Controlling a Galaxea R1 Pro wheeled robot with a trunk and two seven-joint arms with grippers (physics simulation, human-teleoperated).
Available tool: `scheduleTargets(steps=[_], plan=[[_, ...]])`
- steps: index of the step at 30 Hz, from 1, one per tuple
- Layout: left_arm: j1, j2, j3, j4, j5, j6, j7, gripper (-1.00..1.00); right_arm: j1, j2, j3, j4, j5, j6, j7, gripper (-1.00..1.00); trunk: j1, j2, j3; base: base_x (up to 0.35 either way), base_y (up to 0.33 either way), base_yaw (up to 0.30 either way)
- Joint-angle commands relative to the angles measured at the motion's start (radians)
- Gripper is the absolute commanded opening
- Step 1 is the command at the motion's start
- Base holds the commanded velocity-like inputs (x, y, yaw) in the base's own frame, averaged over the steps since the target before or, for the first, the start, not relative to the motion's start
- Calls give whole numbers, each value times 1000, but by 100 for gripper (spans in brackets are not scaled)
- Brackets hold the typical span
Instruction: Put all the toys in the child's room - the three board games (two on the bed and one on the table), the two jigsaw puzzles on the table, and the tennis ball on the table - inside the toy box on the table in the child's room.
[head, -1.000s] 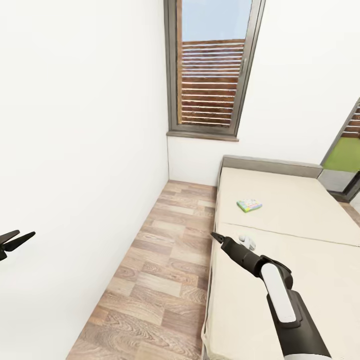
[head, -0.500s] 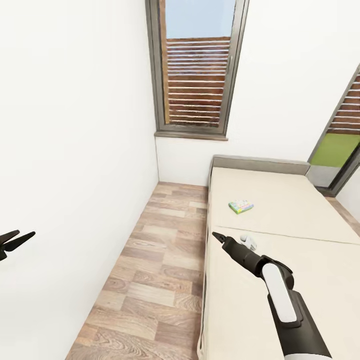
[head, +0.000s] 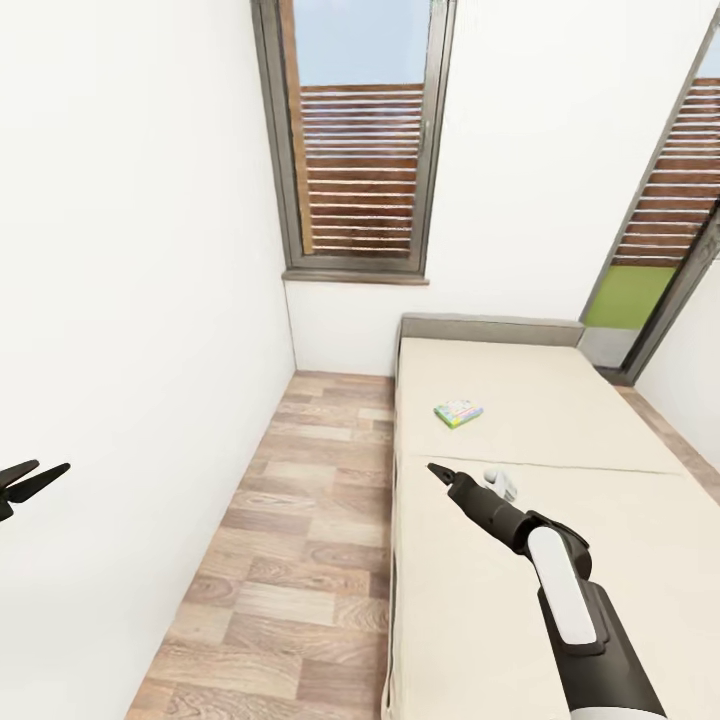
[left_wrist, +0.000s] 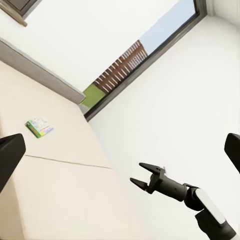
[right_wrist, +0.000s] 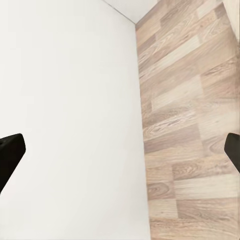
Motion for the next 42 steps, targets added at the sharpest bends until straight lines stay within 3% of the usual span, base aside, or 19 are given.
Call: scheduleTargets(steps=[1,18,35,42], plan=[[0,0,0,0,-1,11,-4,100,-1,1,-3,0,-3,6,-1,100,1,-2,-1,2,0,-199],[0,0,0,0,-1,11,-4,100,-1,1,-4,0,-2,6,-1,100,1,-2,19,0,45,-197],[0,0,0,0,-1,11,-4,100,-1,2,-6,2,-2,6,-2,100,1,-2,22,26,46,-84],[0,0,1,0,-1,11,-4,100,-1,2,-29,21,-3,6,-2,100,1,-2,22,19,8,-254]])
